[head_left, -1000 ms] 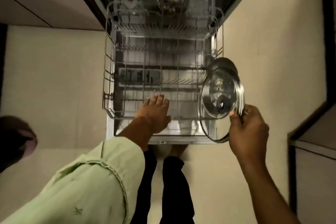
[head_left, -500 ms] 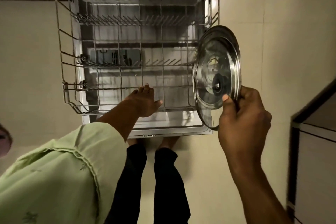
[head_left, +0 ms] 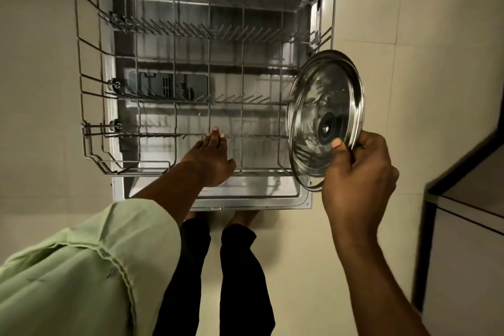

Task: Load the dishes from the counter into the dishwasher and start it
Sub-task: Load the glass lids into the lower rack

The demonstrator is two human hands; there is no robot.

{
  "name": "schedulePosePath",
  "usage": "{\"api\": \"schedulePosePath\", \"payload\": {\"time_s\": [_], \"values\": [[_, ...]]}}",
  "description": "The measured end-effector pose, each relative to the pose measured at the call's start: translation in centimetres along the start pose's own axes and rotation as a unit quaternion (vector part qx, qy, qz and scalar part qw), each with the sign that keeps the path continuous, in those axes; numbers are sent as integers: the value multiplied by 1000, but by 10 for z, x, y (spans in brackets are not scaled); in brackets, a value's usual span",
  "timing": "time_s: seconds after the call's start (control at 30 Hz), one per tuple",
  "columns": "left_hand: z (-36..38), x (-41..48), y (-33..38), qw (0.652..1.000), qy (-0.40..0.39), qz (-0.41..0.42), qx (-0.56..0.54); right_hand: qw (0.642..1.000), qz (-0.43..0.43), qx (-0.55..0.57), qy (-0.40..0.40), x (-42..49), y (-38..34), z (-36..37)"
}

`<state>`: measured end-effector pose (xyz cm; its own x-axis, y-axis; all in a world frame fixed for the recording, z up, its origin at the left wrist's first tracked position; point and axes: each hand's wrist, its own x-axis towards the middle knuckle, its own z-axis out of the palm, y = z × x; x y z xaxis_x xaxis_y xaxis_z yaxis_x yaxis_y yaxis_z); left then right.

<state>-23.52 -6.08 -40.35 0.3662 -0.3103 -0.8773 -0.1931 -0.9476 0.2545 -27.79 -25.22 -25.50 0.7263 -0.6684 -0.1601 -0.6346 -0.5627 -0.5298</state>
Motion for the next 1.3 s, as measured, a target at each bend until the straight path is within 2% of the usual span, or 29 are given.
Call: {"api": "schedulePosePath", "payload": {"time_s": [0.23,0.4,0.83,1.3], "values": [[-2,3,1,1000,-25,-3,-17,1000,-13,-15,-18,18,-7,7],[-4,4,5,999,-35,-14,-22,997,-20,-41,-61,18,-4,1],[-7,2,5,999,-39,-10,-25,997,-3,-38,-67,14,-2,6],[-5,3,7,999,-34,-19,-28,1000,-14,3,3,0,-5,-8]]}}
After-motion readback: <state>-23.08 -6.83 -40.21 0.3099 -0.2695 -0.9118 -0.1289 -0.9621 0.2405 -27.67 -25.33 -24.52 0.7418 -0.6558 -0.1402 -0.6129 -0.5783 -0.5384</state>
